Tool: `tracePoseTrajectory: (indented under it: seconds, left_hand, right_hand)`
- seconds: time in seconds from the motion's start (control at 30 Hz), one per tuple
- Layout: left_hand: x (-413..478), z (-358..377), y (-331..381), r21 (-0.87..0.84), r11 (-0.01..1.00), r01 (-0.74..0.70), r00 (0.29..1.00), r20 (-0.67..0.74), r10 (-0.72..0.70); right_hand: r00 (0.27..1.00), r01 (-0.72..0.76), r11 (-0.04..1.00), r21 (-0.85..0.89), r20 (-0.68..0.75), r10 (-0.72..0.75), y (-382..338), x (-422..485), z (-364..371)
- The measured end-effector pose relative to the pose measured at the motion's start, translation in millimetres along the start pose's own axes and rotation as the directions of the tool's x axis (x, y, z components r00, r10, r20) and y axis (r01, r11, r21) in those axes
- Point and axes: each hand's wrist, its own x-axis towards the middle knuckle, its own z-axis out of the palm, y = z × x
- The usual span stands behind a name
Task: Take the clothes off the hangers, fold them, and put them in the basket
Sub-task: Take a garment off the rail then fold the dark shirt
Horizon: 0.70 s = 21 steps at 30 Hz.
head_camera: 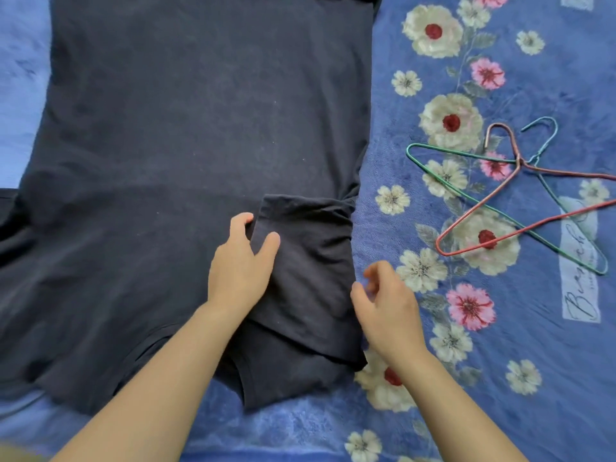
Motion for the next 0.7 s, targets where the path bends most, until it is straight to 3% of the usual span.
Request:
tracePoseTrajectory:
  seconds: [0.07, 0.1, 0.2, 0.33, 0.5, 0.7]
  left_hand:
    - [-18.4, -0.1, -15.9, -0.021, 0.998, 0.055, 0.996, 0.067, -0.053]
    - [-27.1, -0.5, -20.2, -0.009, 0.998, 0.057, 0.994, 0.089, -0.056]
    - [-36.7, -6.6, -29.2, 0.057, 0.998, -0.014, 0.994, 0.112, 0.007]
    - [-30.0, -28.2, -30.3, -0.192, 0.976, 0.104, 0.977, 0.201, -0.065]
    - [-27.5, -31.7, -47.5, 0.127, 0.992, 0.008, 0.924, 0.378, -0.056]
    - [-31.2, -35.3, -65.2, 0.174, 0.978, 0.114, 0.940, 0.299, -0.163]
  right_hand:
    - [0.949, 0.248, 0.967, -0.060, -0.187, -0.255, -13.7, 7.0, 4.5]
    - [0.904, 0.352, 0.926, -0.136, -0.207, -0.374, -18.5, 13.2, 7.2]
    - [0.826, 0.508, 0.772, -0.381, -0.040, -0.563, -26.4, 33.3, 21.2]
    - [0.854, 0.481, 0.660, -0.577, 0.138, -0.502, -21.5, 49.3, 30.9]
    - [0.859, 0.463, 0.638, -0.615, 0.135, -0.493, -19.3, 42.3, 40.9]
    - [0.891, 0.429, 0.661, -0.616, 0.169, -0.421, -1.9, 7.5, 57.5]
